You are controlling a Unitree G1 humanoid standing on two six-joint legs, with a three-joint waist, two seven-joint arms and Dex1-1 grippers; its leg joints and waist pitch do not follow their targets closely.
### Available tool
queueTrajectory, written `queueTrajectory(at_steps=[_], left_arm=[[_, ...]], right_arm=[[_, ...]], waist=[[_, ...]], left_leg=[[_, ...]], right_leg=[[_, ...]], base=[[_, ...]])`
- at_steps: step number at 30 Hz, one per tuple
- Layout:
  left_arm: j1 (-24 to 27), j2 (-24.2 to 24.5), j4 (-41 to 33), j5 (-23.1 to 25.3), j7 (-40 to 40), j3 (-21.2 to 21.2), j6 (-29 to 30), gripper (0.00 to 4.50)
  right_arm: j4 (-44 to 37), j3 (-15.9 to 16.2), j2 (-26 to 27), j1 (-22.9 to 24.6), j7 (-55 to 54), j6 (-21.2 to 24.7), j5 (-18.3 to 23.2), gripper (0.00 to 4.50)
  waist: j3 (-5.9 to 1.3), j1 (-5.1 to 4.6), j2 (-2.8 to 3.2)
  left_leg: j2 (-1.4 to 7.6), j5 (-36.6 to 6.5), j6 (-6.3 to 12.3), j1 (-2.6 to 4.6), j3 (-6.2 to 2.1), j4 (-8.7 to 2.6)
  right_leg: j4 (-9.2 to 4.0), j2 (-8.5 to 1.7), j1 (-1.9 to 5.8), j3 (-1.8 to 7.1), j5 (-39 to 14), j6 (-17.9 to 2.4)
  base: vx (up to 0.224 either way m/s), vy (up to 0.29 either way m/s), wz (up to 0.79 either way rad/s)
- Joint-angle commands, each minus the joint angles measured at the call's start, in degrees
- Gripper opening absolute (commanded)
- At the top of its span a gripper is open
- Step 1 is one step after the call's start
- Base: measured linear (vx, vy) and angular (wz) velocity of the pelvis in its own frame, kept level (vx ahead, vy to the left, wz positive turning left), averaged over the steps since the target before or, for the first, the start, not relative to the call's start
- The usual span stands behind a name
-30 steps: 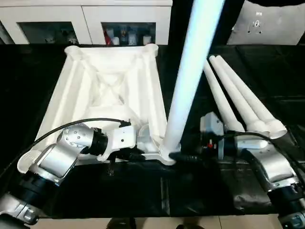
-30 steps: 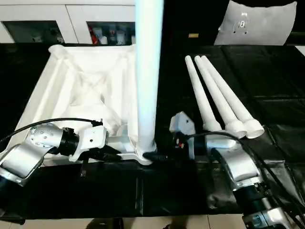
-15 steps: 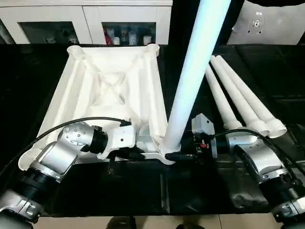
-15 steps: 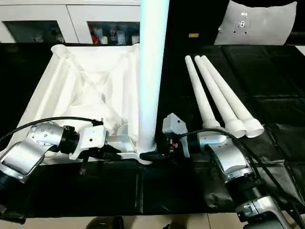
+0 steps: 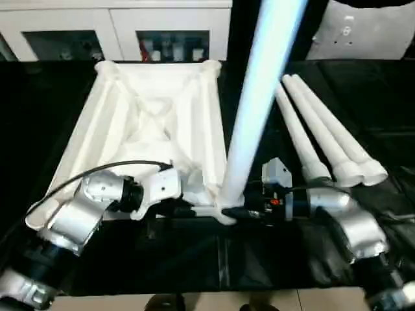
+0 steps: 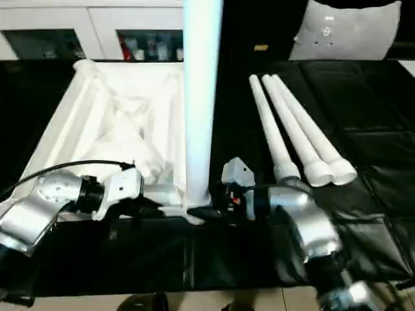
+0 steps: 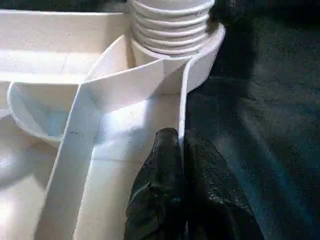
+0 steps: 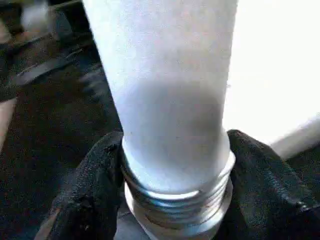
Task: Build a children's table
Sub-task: Rotate leg to tighten
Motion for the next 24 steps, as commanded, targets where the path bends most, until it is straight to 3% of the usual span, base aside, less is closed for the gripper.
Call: queueTrajectory(at_steps=[1,2,3,5,9,11,13,14,16,18,20,23,24], left_arm=[[0.53,-4.85,-4.63,-1.42,7.12,0.01,5.63,0.00],[0.72,-7.25,-6.56,-1.01,10.33,0.44,8.89,0.00],[0.72,-8.35,-7.28,-0.76,11.77,0.59,10.31,0.00],[0.75,-11.13,-8.84,0.25,15.13,0.87,13.60,0.00],[-0.02,-18.04,-9.87,3.45,23.62,1.27,18.62,0.00],[-0.17,-22.55,-10.41,4.80,28.02,0.62,20.52,0.00],[-0.14,-24.04,-10.98,5.52,29.69,-1.00,20.59,0.00],[-0.15,-23.95,-11.20,5.63,29.85,-1.57,20.67,0.00],[-0.08,-22.16,-10.89,5.88,29.17,-2.03,19.89,0.00],[0.14,-20.07,-10.61,6.04,27.49,-1.64,18.96,0.00],[0.33,-19.14,-10.60,6.04,26.46,-1.26,18.78,0.00],[0.75,-17.09,-10.45,5.88,24.21,-0.75,17.75,0.00],[1.03,-15.37,-10.13,5.41,23.12,-0.36,16.81,0.00]], right_arm=[[0.75,2.82,4.98,1.58,-8.28,4.72,-1.82,2.75],[0.92,1.87,8.24,1.68,-13.16,6.75,-2.10,2.75],[1.12,1.45,9.60,1.62,-15.15,7.52,-2.19,2.75],[1.50,0.69,12.33,1.43,-19.24,8.87,-2.72,2.75],[3.17,-0.44,17.21,0.04,-27.72,10.41,-4.58,2.75],[4.60,-0.93,19.70,-1.26,-32.41,9.75,-6.10,2.75],[5.34,-1.88,21.07,-1.93,-34.88,8.27,-6.87,2.75],[5.40,-2.16,21.21,-2.03,-35.49,7.64,-7.18,3.31],[4.95,-3.55,20.81,-1.71,-36.08,6.64,-6.88,3.45],[3.97,-4.11,19.60,-1.17,-35.25,5.34,-7.07,3.66],[3.42,-4.32,18.99,-0.88,-34.61,4.68,-7.14,3.89],[2.27,-4.57,17.28,-0.31,-32.70,3.18,-7.01,4.12],[1.16,-4.95,15.53,0.45,-30.59,1.91,-6.55,4.25]], waist=[[-2.27,-0.18,0.17],[-1.88,-0.84,0.07],[-1.83,-1.07,0.06],[-1.64,-1.60,0.12],[-1.75,-1.54,0.00],[-1.80,-1.58,-0.03],[-2.09,-1.52,-0.27],[-2.35,-1.48,-0.13],[-2.92,-1.38,-0.02],[-3.16,-1.31,-0.11],[-3.21,-1.31,0.03],[-3.18,-1.26,0.08],[-3.01,-1.17,0.15]], left_leg=[[5.23,-13.26,1.27,1.48,-2.19,-5.50],[4.98,-16.07,-0.08,1.30,-2.44,-5.89],[4.91,-17.03,-0.87,1.36,-2.49,-5.97],[4.79,-20.03,-2.25,1.78,-2.61,-5.97],[4.74,-18.54,-2.11,1.97,-2.45,-5.94],[4.83,-16.62,-1.74,1.74,-2.32,-6.06],[4.74,-13.63,-0.77,1.37,-2.30,-5.93],[4.80,-11.97,-0.13,1.36,-2.25,-5.77],[4.64,-6.86,1.46,1.39,-2.12,-5.36],[4.37,-0.78,4.21,1.09,-1.94,-4.69],[4.28,-0.21,5.39,1.05,-1.83,-4.49],[4.54,-1.29,5.75,1.13,-1.86,-4.53],[4.73,-2.79,5.41,1.17,-1.92,-4.70]], right_leg=[[-4.40,-5.47,1.57,2.32,-6.33,-16.64],[-4.86,-5.45,1.52,2.30,-11.95,-15.23],[-4.95,-5.48,1.47,2.36,-14.11,-14.50],[-5.80,-5.62,0.73,2.79,-20.13,-11.83],[-6.28,-5.43,0.28,3.09,-18.77,-10.31],[-6.18,-5.25,0.40,3.09,-15.65,-10.34],[-5.94,-5.26,0.88,2.94,-10.81,-10.50],[-5.71,-5.12,0.92,2.82,-7.31,-10.83],[-4.98,-4.82,1.43,2.48,1.95,-11.68],[-4.06,-4.75,1.88,2.25,13.85,-13.03],[-3.84,-4.80,2.00,2.13,16.68,-13.62],[-3.90,-4.87,2.04,1.98,15.61,-13.97],[-4.13,-4.93,2.08,1.93,13.05,-14.06]], base=[[0.000,0.000,0.00],[0.000,0.000,0.00],[0.000,0.000,0.00],[0.000,0.000,0.00],[0.000,0.000,0.00],[0.000,0.000,0.00],[0.000,0.000,0.00],[0.000,0.000,0.00],[0.029,-0.002,0.00],[0.053,-0.006,0.00],[0.000,0.000,0.00],[0.000,0.000,0.00],[0.000,0.000,0.00]])
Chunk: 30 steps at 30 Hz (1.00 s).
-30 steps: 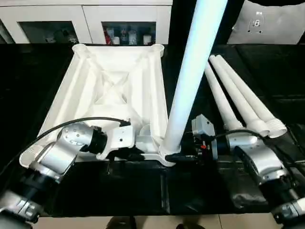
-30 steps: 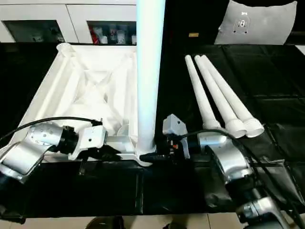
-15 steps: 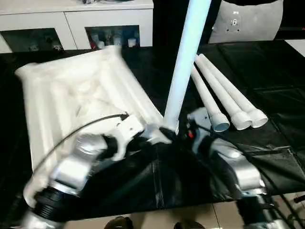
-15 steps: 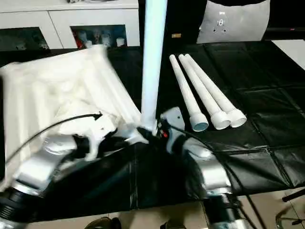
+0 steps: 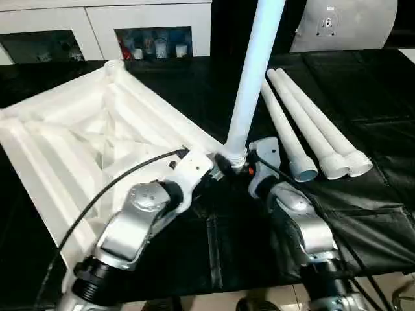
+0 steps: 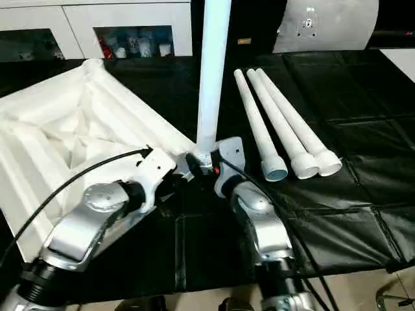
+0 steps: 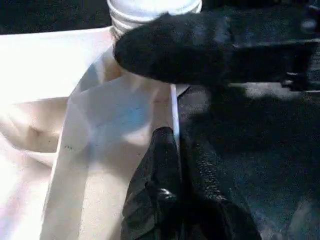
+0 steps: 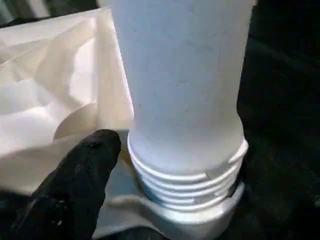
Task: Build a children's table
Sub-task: Rotate leg to tighten
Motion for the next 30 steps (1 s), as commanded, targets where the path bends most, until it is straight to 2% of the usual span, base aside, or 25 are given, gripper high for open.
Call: queueTrajectory(at_steps=[1,4,6,7,8,9,11,13,15,17,20,22,24,25,26,27,29,30], left_arm=[[-0.37,1.75,-0.93,-1.34,-3.09,-0.75,-1.96,0.00],[0.24,4.70,-0.57,-2.43,-5.79,-0.63,-3.62,0.00],[0.77,7.43,-0.10,-3.16,-8.96,-0.56,-5.35,0.00],[0.77,7.43,-0.10,-3.16,-8.96,-0.56,-5.35,0.00],[0.96,9.60,0.62,-3.62,-11.92,-0.63,-7.81,0.00],[0.99,10.63,0.96,-3.98,-13.41,-0.73,-8.69,0.00],[0.99,11.22,1.15,-4.21,-14.26,-0.82,-9.13,0.00],[0.92,14.31,2.76,-5.46,-19.51,-1.95,-14.06,0.00],[0.89,15.01,3.05,-5.81,-20.73,-2.25,-14.75,0.00],[0.74,17.67,4.44,-6.22,-26.06,-3.99,-19.75,0.00],[0.38,20.07,6.13,-6.78,-32.14,-5.79,-24.44,0.00],[-0.10,21.03,7.08,-6.60,-34.43,-6.69,-26.23,0.00],[-0.81,21.88,8.20,-6.18,-36.31,-7.56,-28.16,0.00],[-0.81,21.88,8.20,-6.18,-36.31,-7.56,-28.16,0.00],[-2.02,22.72,9.78,-5.28,-38.41,-8.62,-30.80,0.00],[-2.77,23.11,10.88,-4.96,-39.55,-9.13,-32.50,0.00],[-3.11,23.12,11.31,-4.98,-39.77,-9.13,-32.82,0.00],[-3.97,23.13,12.58,-4.65,-40.57,-9.21,-34.22,0.00]], right_arm=[[-0.37,0.95,-1.38,1.68,3.31,-0.37,1.03,4.33],[-2.59,0.24,-5.35,3.13,8.87,-2.78,2.53,4.44],[-4.97,-0.59,-9.67,4.23,16.06,-3.71,4.97,4.44],[-4.97,-0.59,-9.67,4.23,16.06,-3.71,4.97,4.44],[-6.39,0.32,-14.27,4.69,22.69,-4.06,5.94,4.44],[-7.45,1.06,-16.69,5.06,26.90,-3.11,7.24,4.44],[-8.11,1.54,-18.09,5.29,29.43,-2.39,8.14,4.44],[-7.91,1.83,-21.85,3.89,35.79,-1.37,10.16,4.44],[-7.66,1.92,-22.58,3.43,37.07,-1.29,10.48,4.44],[-5.43,2.93,-24.04,1.07,40.21,-2.27,10.00,4.44],[-2.63,4.93,-25.14,-1.68,43.66,-4.20,8.70,4.44],[-1.30,5.97,-25.22,-2.94,45.07,-5.09,8.03,4.44],[-0.18,6.89,-25.20,-3.98,46.78,-5.53,7.94,4.44],[-0.18,6.89,-25.20,-3.98,46.78,-5.53,7.94,4.44],[0.83,8.19,-25.40,-4.90,49.97,-5.60,8.22,4.44],[1.48,9.07,-25.71,-5.41,52.02,-5.72,8.33,4.44],[1.62,9.42,-25.80,-5.55,52.79,-5.60,8.44,4.44],[1.89,10.08,-25.89,-5.87,54.36,-5.27,8.99,4.28]], waist=[[-3.25,0.22,0.40],[-3.17,0.40,0.48],[-3.26,0.77,0.39],[-3.22,0.86,0.37],[-3.16,0.90,0.35],[-3.19,1.00,0.11],[-3.12,1.13,0.23],[-3.19,1.19,0.11],[-3.36,1.30,0.15],[-3.39,1.45,-0.01],[-3.42,1.46,0.11],[-3.43,1.73,0.22],[-3.59,2.29,0.04],[-3.58,2.40,0.08],[-3.54,2.49,-0.17],[-3.56,2.57,-0.09],[-3.55,2.66,-0.15],[-3.57,2.68,-0.12]], left_leg=[[4.60,-3.58,5.31,1.47,-2.00,-3.53],[4.73,-5.04,4.76,1.67,-2.03,-3.66],[4.70,-4.17,5.47,1.61,-1.97,-3.44],[4.70,-4.15,5.63,1.66,-1.93,-3.42],[4.67,-4.58,5.92,1.62,-1.97,-3.46],[4.66,-5.14,6.29,1.58,-1.90,-3.35],[4.75,-5.32,6.77,1.63,-1.91,-3.37],[4.70,-5.29,7.35,1.61,-2.01,-3.28],[4.79,-4.25,7.65,1.74,-1.88,-3.13],[4.77,-3.71,8.06,1.70,-1.92,-3.07],[4.87,-4.51,7.62,1.97,-1.78,-3.06],[4.88,-4.56,7.19,2.07,-1.66,-3.02],[4.91,-4.02,7.24,2.04,-1.59,-2.92],[4.94,-4.01,7.15,2.00,-1.59,-2.97],[4.90,-4.07,7.19,2.00,-1.54,-2.94],[4.90,-4.73,7.06,1.91,-1.57,-2.96],[4.99,-5.09,6.66,1.97,-1.55,-3.05],[4.96,-5.01,6.65,1.93,-1.57,-3.05]], right_leg=[[-2.90,-4.86,2.52,2.21,11.80,-14.66],[-3.07,-4.80,2.41,2.20,9.19,-14.91],[-2.87,-4.80,2.59,2.26,10.99,-14.71],[-2.88,-4.75,2.53,2.24,11.12,-14.72],[-2.95,-4.78,2.51,2.16,10.28,-14.92],[-3.00,-4.85,2.68,2.22,9.48,-14.74],[-3.05,-4.93,2.56,2.23,8.52,-15.05],[-3.11,-4.98,2.55,2.16,7.61,-15.60],[-2.84,-4.95,2.39,2.18,8.34,-16.43],[-2.76,-4.98,2.31,2.06,8.15,-16.77],[-2.73,-4.96,2.05,1.99,6.25,-17.26],[-2.66,-4.97,1.98,2.03,5.96,-17.32],[-2.42,-4.96,2.02,2.00,6.88,-17.40],[-2.38,-5.03,2.03,2.00,6.79,-17.34],[-2.43,-5.06,1.97,2.02,6.54,-17.41],[-2.47,-5.14,2.10,1.98,5.48,-17.30],[-2.46,-5.14,2.03,2.01,4.78,-17.14],[-2.45,-5.15,2.03,1.98,4.79,-17.16]], base=[[0.000,0.000,0.00],[0.000,0.000,0.00],[0.000,0.000,0.00],[0.000,0.000,0.00],[0.000,0.000,0.00],[0.000,0.000,0.00],[0.000,0.000,0.00],[0.000,0.000,0.00],[0.000,0.000,0.00],[0.000,0.000,0.00],[0.000,0.000,0.00],[0.000,0.000,0.00],[0.000,0.000,0.00],[0.000,0.000,0.00],[0.000,0.000,0.00],[0.000,0.000,0.00],[0.000,0.000,0.00],[0.000,0.000,0.00]])
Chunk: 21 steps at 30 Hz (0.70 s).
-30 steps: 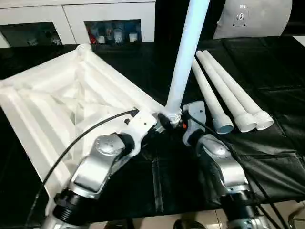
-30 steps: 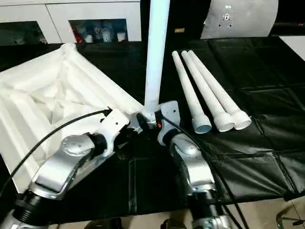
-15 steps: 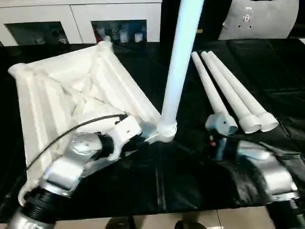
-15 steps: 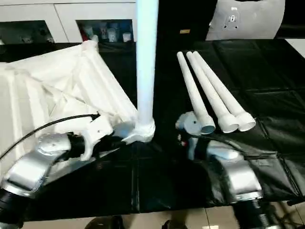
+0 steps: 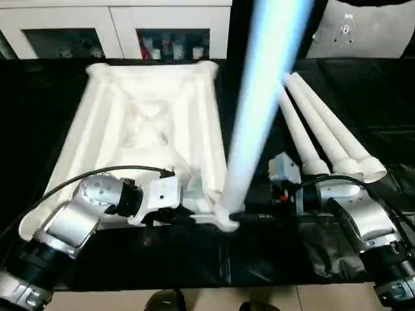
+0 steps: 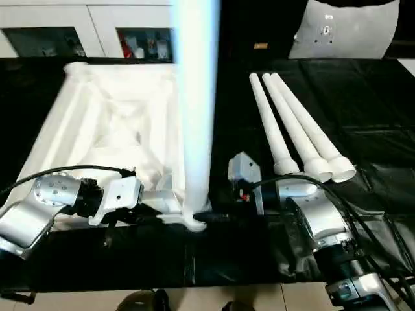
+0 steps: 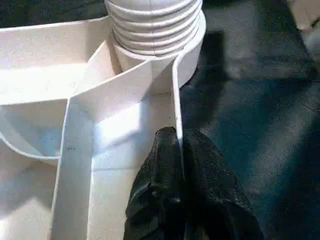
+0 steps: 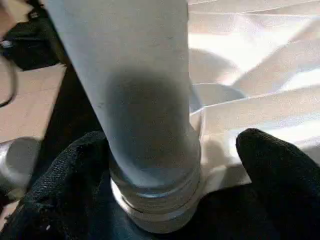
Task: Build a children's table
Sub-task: Rotate leg to tighten
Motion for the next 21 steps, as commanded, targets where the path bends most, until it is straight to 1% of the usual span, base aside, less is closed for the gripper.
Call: queueTrajectory(at_steps=[1,3,4,6,7,8,11,13,14,15,18,19,21], left_arm=[[-0.48,0.38,0.95,1.83,-3.27,-3.45,-1.99,0.00],[-1.23,0.56,2.28,2.24,-4.47,-3.77,-3.66,0.00],[-1.56,0.66,2.84,2.31,-5.03,-3.98,-4.37,0.00],[-2.10,0.77,3.60,2.68,-5.76,-4.51,-5.63,0.00],[-2.35,0.71,4.09,2.69,-6.08,-4.71,-6.19,0.00],[-2.56,0.59,4.46,2.69,-6.31,-4.87,-6.58,0.00],[-3.03,0.28,5.45,2.89,-6.75,-5.21,-7.50,0.00],[-3.22,0.18,5.89,3.05,-6.90,-5.28,-7.95,0.00],[-3.42,0.06,6.35,3.08,-7.04,-5.33,-8.36,0.00],[-3.61,-0.07,6.84,3.04,-7.16,-5.36,-8.73,0.00],[-3.87,-0.21,7.65,2.95,-7.37,-5.45,-9.39,0.00],[-3.88,-0.17,7.74,2.96,-7.42,-5.48,-9.50,0.00],[-3.98,-0.18,8.06,2.91,-7.42,-5.50,-9.76,0.00]], right_arm=[[0.49,0.87,-0.48,-0.78,2.05,0.04,0.13,4.19],[0.97,1.53,-0.52,-1.20,3.36,-0.28,0.12,4.11],[1.24,1.80,-0.47,-1.44,3.69,-0.50,0.09,4.11],[1.80,2.18,-0.04,-1.97,3.86,-0.91,-0.06,3.81],[2.22,2.32,0.27,-2.27,4.04,-1.20,-0.16,3.81],[2.54,2.45,0.56,-2.52,4.17,-1.40,-0.24,3.71],[3.02,2.92,1.14,-2.94,4.72,-1.99,-0.48,3.37],[3.02,3.12,1.22,-2.99,5.05,-2.11,-0.51,3.33],[2.96,3.33,1.24,-2.99,5.39,-2.13,-0.50,3.08],[2.86,3.66,1.21,-2.95,5.76,-2.25,-0.55,2.98],[2.89,4.35,1.13,-2.75,6.09,-3.22,-1.33,2.98],[3.09,4.13,1.36,-2.98,5.87,-2.14,-0.95,2.98],[3.15,3.51,1.53,-3.36,6.12,0.39,0.32,3.33]], waist=[[-3.67,-0.32,-0.14],[-3.67,-0.36,-0.21],[-3.66,-0.33,-0.08],[-3.70,-0.37,-0.18],[-3.70,-0.36,-0.19],[-3.71,-0.39,-0.26],[-3.74,-0.45,-0.20],[-3.68,-0.38,-0.27],[-3.67,-0.37,-0.22],[-3.64,-0.33,-0.21],[-3.77,-0.31,-0.27],[-3.79,-0.29,-0.19],[-3.77,-0.28,-0.23]], left_leg=[[4.88,-5.22,6.27,2.07,-1.53,-3.83],[4.91,-5.16,6.17,1.93,-1.58,-3.88],[4.93,-5.22,6.14,1.98,-1.58,-3.87],[4.93,-5.05,6.05,1.93,-1.59,-3.88],[4.90,-4.97,6.13,1.92,-1.57,-3.85],[4.88,-4.90,6.27,1.83,-1.56,-3.81],[4.92,-4.92,6.19,1.92,-1.53,-3.83],[4.90,-5.18,6.27,1.85,-1.51,-3.82],[4.96,-5.46,6.14,1.92,-1.51,-3.88],[4.97,-5.84,5.95,1.95,-1.50,-3.90],[4.97,-5.62,5.67,1.94,-1.50,-3.88],[4.95,-5.65,5.66,1.96,-1.49,-3.88],[4.92,-5.63,5.82,1.91,-1.49,-3.87]], right_leg=[[-2.80,-5.09,1.79,2.06,4.46,-16.93],[-2.71,-5.11,1.85,2.03,4.33,-17.04],[-2.70,-5.13,1.78,2.04,4.28,-17.05],[-2.65,-5.17,1.84,2.05,4.51,-17.17],[-2.64,-5.15,1.82,2.05,4.69,-17.21],[-2.60,-5.22,1.85,2.05,4.87,-17.25],[-2.59,-5.14,1.77,2.00,4.66,-17.57],[-2.64,-5.17,1.79,2.02,4.35,-17.62],[-2.67,-5.16,1.74,2.02,3.77,-17.54],[-2.74,-5.18,1.69,2.06,3.11,-17.50],[-2.65,-5.20,1.72,2.06,3.25,-17.46],[-2.66,-5.22,1.72,2.07,3.31,-17.47],[-2.67,-5.17,1.82,2.07,3.37,-17.70]], base=[[0.000,0.000,0.00],[0.000,0.000,0.00],[0.000,0.000,0.00],[0.000,0.000,0.00],[0.000,0.000,0.00],[0.000,0.000,0.00],[0.000,0.000,0.00],[0.000,0.000,0.00],[0.000,0.000,0.00],[0.000,0.000,0.00],[0.000,0.000,0.00],[0.000,0.000,0.00],[0.000,0.000,0.00]])
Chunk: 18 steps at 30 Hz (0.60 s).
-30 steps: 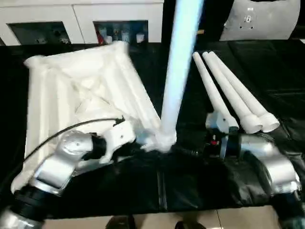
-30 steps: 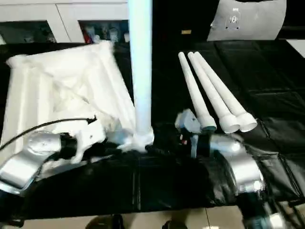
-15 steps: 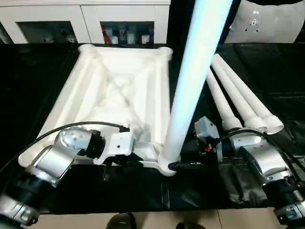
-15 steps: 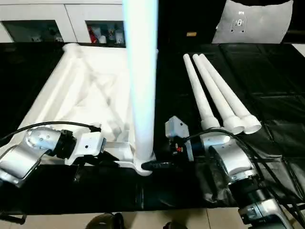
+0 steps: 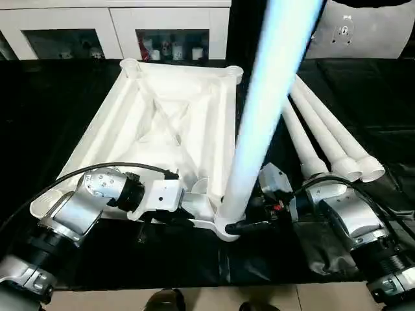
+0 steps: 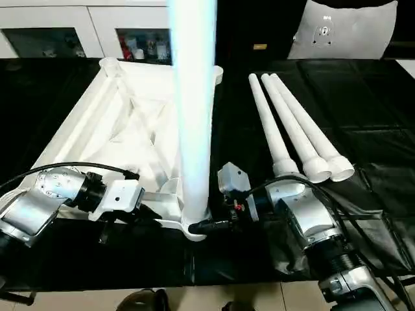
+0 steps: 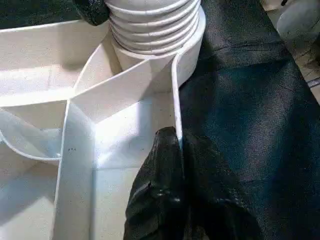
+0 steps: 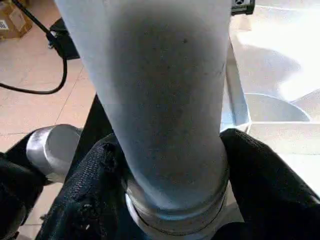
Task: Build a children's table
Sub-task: Rotate leg to tighten
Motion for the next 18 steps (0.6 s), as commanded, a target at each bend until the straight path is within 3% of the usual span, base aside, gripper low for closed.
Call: queueTrajectory(at_steps=[1,5,8,18], left_arm=[[0.50,0.09,0.86,2.37,-2.25,-3.06,-1.05,0.00],[0.22,0.03,1.53,2.40,-2.33,-2.95,-1.47,0.00],[-0.01,0.04,2.04,2.52,-2.63,-2.90,-1.91,0.00],[-0.87,0.21,3.43,2.90,-3.24,-3.03,-2.96,0.00]], right_arm=[[-0.27,-0.20,0.01,-0.75,0.80,1.77,0.92,3.33],[-0.58,-0.11,-0.23,-0.16,0.20,-0.05,0.10,3.72],[-0.70,0.05,0.18,0.33,-0.86,-2.09,-0.87,3.72],[-1.18,0.96,0.08,0.56,0.34,-1.58,-0.51,3.72]], waist=[[-3.75,-0.13,-0.15],[-3.72,-0.06,-0.02],[-3.69,-0.14,-0.11],[-3.45,-0.15,-0.05]], left_leg=[[4.93,-5.88,5.76,1.87,-1.51,-3.98],[4.99,-6.25,5.19,1.90,-1.51,-4.03],[4.92,-6.35,5.07,1.92,-1.47,-4.04],[5.02,-8.32,4.23,1.96,-1.51,-4.30]], right_leg=[[-2.96,-5.22,1.81,2.06,2.95,-17.60],[-2.99,-5.29,1.70,2.10,2.35,-17.41],[-2.98,-5.21,1.68,2.11,2.79,-17.38],[-3.30,-5.30,1.63,2.22,0.14,-17.08]], base=[[0.000,0.000,0.00],[0.000,0.000,0.00],[0.000,0.000,0.00],[0.000,0.000,0.00]])
